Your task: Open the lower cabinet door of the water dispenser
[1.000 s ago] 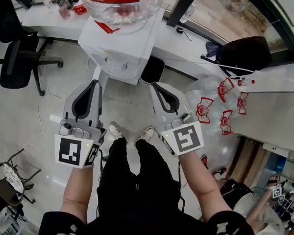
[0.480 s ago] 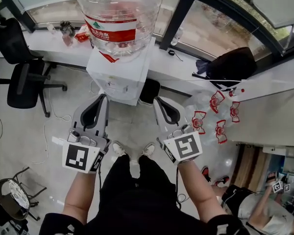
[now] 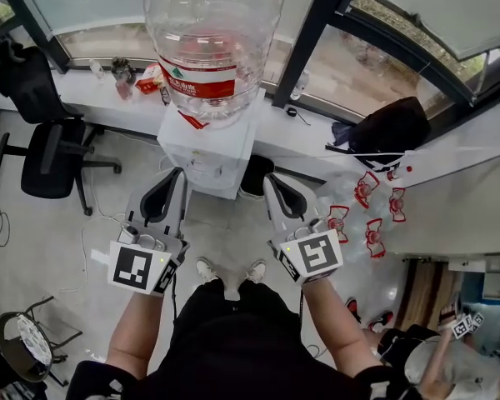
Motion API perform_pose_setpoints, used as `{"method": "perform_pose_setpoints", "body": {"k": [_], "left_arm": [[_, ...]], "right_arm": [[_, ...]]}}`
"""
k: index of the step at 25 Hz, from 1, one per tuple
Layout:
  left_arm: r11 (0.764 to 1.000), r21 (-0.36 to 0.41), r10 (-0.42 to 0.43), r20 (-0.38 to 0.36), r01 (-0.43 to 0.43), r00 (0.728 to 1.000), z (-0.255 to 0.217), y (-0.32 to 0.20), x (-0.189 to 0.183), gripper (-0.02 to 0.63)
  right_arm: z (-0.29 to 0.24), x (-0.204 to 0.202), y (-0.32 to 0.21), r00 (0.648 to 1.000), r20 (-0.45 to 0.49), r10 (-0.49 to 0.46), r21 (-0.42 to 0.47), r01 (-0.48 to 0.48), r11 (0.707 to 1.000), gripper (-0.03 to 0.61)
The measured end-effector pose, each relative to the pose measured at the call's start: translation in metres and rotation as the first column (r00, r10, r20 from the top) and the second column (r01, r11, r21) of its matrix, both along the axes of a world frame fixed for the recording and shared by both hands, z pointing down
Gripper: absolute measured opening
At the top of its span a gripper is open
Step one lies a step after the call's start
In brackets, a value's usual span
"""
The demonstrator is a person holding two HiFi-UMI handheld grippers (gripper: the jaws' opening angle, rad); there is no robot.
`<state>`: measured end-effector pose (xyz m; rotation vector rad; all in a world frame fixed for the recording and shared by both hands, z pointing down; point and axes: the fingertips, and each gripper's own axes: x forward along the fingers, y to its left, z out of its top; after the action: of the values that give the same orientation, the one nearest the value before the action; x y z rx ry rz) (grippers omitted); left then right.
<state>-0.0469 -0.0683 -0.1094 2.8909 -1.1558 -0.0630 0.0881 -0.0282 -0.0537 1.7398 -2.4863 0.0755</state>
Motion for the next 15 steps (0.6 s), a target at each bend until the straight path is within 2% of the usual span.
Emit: {"method": "perform_pose_setpoints", "body": {"k": [7,15], "left_arm": [[0.998,0.058,-0.004,-0.008,0.004,1.000,-0.030,0.002,0.008,0.008],[0.993,0.112,-0.031,-0.023,0.033,0.999,-0.062,0.008,0.002,0.008]], "right_arm": [[-0.017,0.012,0.003,1.000,0.023,0.006,0.019,-0.007,1.000,0.005],[-0.052,0.040,0.006,0.999,0.043,0.021,0.098,-0.025,0.995,0.005]]}}
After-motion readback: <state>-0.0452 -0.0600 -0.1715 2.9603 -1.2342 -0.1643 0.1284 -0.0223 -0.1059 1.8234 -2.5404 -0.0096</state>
